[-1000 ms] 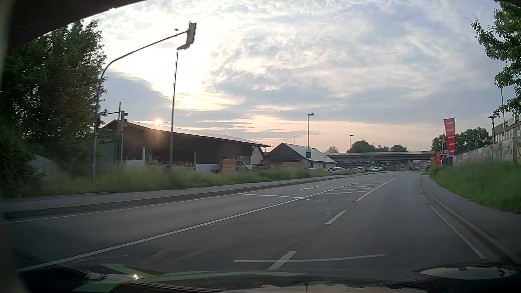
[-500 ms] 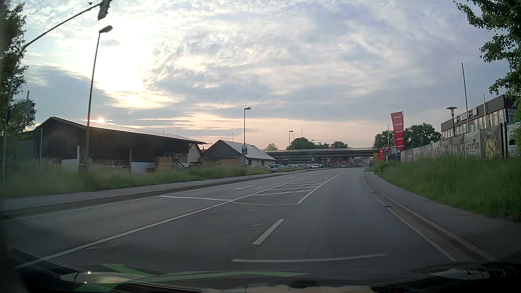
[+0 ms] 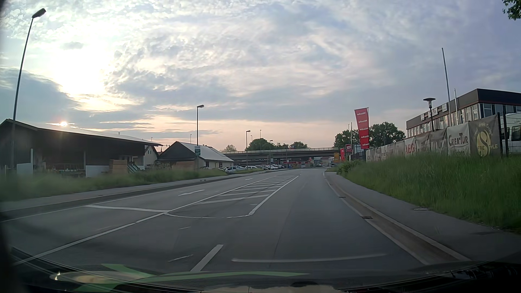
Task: Follow the waypoints while adhering to traffic rules and regulations
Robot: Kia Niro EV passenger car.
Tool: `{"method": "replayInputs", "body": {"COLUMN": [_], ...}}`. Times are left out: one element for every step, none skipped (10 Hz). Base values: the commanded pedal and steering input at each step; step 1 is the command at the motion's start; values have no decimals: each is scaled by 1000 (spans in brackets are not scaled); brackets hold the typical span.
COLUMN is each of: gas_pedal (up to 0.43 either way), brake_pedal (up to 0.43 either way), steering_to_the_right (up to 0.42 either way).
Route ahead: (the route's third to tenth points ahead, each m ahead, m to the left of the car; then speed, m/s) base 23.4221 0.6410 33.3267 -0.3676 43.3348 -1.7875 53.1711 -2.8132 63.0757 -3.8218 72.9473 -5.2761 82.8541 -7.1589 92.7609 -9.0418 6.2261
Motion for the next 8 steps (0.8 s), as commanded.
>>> {"method": "replayInputs", "body": {"gas_pedal": [228,228,228,228,240,260,268,280], "brake_pedal": [0,0,0,0,0,0,0,0], "steering_to_the_right": [60,45,38,36,35,32,21,9]}}
